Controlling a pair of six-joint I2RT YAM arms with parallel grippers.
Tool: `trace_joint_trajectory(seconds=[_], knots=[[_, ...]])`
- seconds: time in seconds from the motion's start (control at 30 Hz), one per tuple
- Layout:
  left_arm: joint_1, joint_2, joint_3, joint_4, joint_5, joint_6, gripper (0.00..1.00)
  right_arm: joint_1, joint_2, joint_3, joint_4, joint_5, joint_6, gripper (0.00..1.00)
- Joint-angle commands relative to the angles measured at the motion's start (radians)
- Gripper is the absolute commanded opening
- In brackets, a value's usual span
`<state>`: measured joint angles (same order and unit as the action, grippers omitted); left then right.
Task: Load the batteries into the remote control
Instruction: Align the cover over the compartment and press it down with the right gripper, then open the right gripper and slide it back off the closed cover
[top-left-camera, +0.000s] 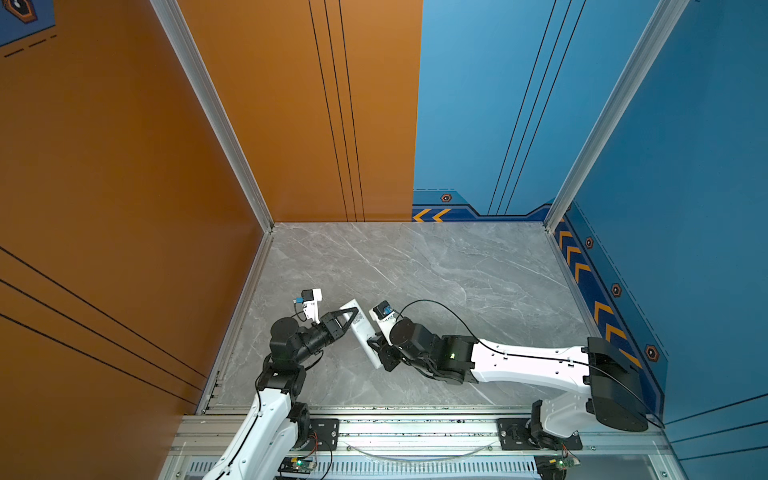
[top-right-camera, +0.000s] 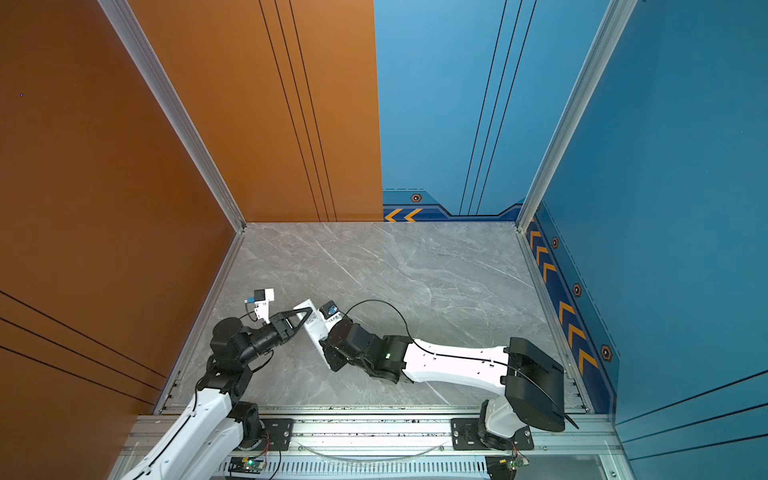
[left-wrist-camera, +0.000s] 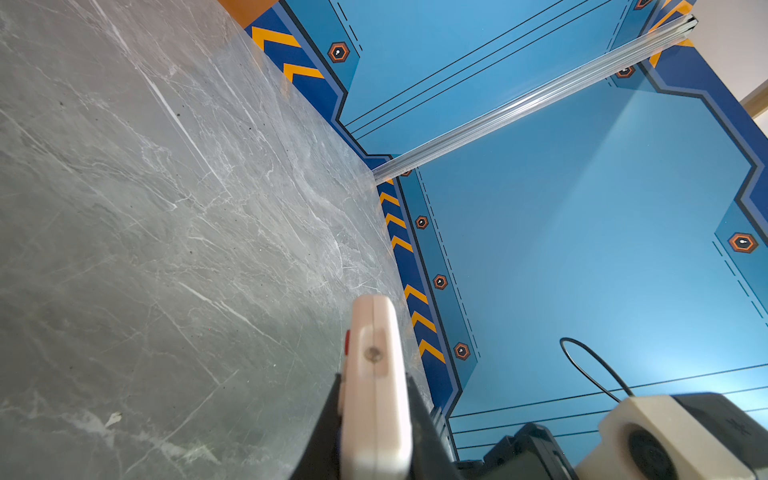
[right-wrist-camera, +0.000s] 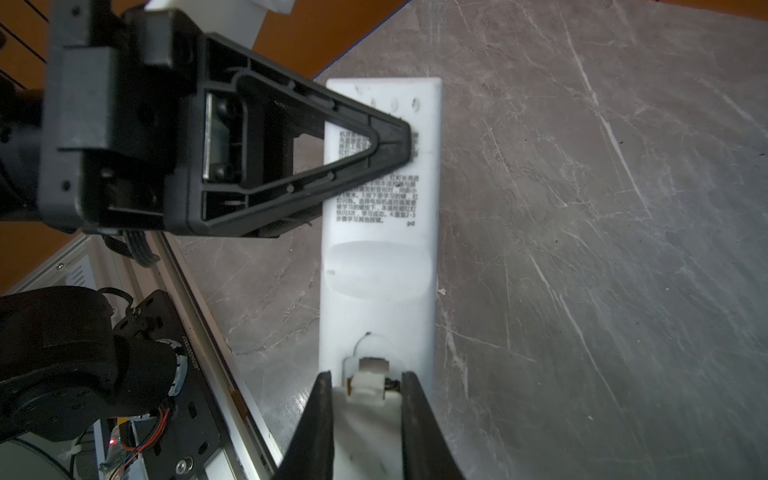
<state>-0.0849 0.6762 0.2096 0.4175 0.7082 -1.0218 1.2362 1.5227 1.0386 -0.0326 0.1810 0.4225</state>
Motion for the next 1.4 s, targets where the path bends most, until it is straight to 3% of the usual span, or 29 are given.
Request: trace_joint_trajectory(seconds=[0.0, 0.43, 1.37], knots=[[0.014, -0.004, -0.003, 0.033, 0.017, -0.016, 0.0, -0.006, 0.024, -0.011, -0.018, -0.005, 0.018, 0.14], [0.014, -0.004, -0.005, 0.034, 0.016, -0.014, 0.0, -0.007, 0.025, -0.018, 0.001, -0.004, 0.028, 0.28], [0.014, -0.006, -0.007, 0.034, 0.016, -0.014, 0.0, -0.018, -0.033, -0.018, -0.017, -0.03, 0.043, 0.46]])
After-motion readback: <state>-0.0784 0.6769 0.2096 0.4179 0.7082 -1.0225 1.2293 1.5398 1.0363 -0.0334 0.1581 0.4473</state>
